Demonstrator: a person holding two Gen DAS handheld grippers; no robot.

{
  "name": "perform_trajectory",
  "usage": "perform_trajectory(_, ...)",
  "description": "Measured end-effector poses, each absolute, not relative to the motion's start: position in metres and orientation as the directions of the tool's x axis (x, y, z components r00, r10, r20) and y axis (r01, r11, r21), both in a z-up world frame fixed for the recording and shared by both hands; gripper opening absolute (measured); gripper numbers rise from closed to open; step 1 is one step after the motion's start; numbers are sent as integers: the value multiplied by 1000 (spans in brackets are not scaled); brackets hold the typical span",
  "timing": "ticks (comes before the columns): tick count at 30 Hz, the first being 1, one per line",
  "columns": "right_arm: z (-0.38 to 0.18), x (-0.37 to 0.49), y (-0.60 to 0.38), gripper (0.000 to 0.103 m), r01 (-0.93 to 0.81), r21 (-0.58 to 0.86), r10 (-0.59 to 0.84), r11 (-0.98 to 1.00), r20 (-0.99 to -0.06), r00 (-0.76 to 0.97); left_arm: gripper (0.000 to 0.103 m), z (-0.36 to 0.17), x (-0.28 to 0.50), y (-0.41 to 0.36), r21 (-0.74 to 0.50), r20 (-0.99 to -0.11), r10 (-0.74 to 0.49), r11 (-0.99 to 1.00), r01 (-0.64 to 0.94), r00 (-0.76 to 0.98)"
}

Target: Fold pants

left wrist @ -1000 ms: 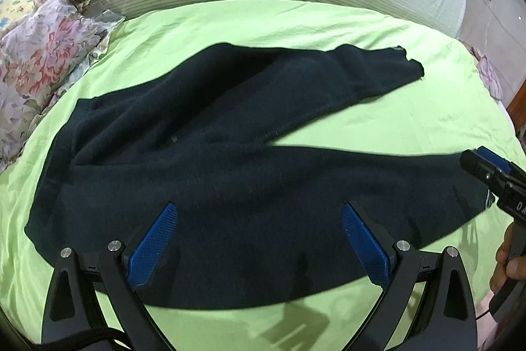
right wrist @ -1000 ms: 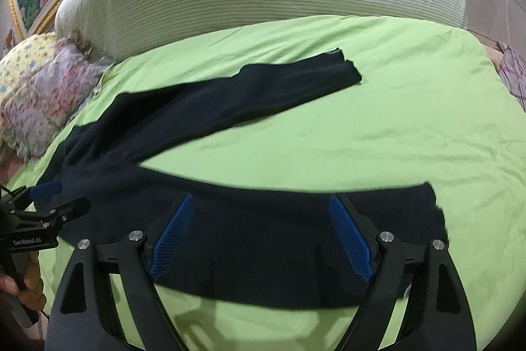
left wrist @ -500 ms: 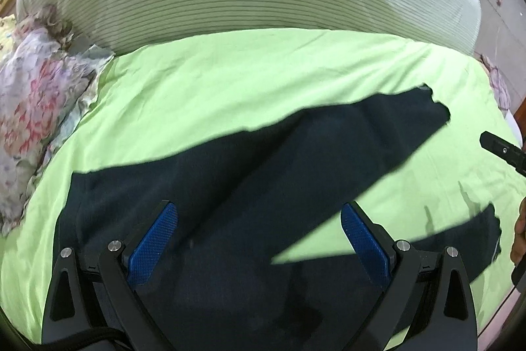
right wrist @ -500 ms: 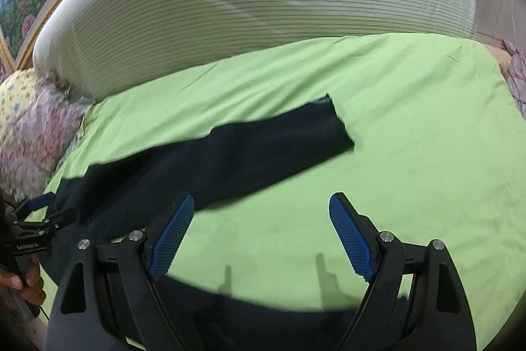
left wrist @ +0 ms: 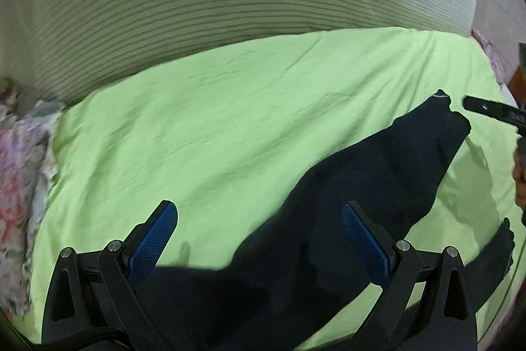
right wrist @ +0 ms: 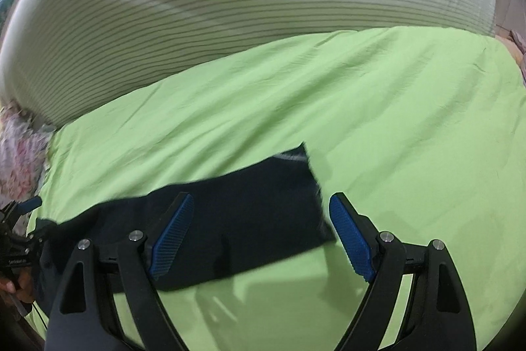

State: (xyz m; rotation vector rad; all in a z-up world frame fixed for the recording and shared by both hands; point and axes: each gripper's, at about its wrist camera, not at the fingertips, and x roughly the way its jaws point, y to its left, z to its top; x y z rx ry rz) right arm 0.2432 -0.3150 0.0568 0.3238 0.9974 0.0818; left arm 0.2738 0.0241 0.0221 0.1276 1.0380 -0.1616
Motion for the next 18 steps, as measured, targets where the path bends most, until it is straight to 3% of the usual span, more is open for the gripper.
perform_trajectory(8,37,277,-322,85,91,306,219,948,-831,512,100,-6,297,14,13,-904,-99,966,258,416)
perform_trajectory(18,22,288,-325,85,84,303,227,949,-844,486,90,-30,308,8,-67,-928,-163,957,281,335)
